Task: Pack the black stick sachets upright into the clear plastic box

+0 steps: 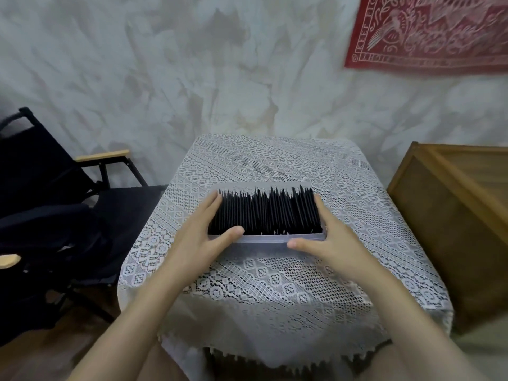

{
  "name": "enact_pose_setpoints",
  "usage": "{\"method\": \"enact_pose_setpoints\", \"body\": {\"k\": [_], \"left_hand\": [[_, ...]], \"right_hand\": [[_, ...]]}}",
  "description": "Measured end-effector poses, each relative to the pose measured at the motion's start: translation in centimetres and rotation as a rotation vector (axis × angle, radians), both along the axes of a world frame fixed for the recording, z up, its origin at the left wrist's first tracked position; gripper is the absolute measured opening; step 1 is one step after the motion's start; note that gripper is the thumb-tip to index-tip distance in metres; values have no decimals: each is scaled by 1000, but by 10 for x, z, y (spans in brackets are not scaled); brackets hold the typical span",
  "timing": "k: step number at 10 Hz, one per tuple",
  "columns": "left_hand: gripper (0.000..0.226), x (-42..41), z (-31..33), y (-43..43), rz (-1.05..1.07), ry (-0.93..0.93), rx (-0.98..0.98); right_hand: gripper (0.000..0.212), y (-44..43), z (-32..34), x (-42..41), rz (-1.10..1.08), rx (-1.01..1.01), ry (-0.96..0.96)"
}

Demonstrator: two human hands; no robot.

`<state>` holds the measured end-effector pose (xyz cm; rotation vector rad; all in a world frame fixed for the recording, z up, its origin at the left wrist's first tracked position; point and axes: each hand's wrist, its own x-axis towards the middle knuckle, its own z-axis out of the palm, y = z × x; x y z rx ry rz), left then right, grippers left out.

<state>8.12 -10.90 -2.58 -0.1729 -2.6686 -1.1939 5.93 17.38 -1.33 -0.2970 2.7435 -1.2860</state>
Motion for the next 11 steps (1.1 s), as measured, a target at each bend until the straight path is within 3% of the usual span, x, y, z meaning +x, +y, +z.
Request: {"method": "enact_pose_setpoints", "body": {"k": [2, 6, 8, 9, 10, 11], "left_hand": [[105, -26, 1, 15, -44, -12, -40], [101, -28, 4, 20, -39, -7, -202], [103, -27, -3, 11, -7, 58, -343], [80, -27, 2, 6, 23, 262, -411], [54, -38, 22, 12, 17, 463, -534], [58, -62, 46, 19, -49, 413, -562]], "right_hand": [[121, 16, 1, -20, -15, -15, 19], [117, 15, -7, -22, 11, -17, -22], [122, 17, -6, -26, -32, 86, 40], [110, 14, 5, -18, -69, 342, 190], [89, 8, 24, -13, -42, 449, 366], [67, 0, 39, -28, 1, 396, 356]]}}
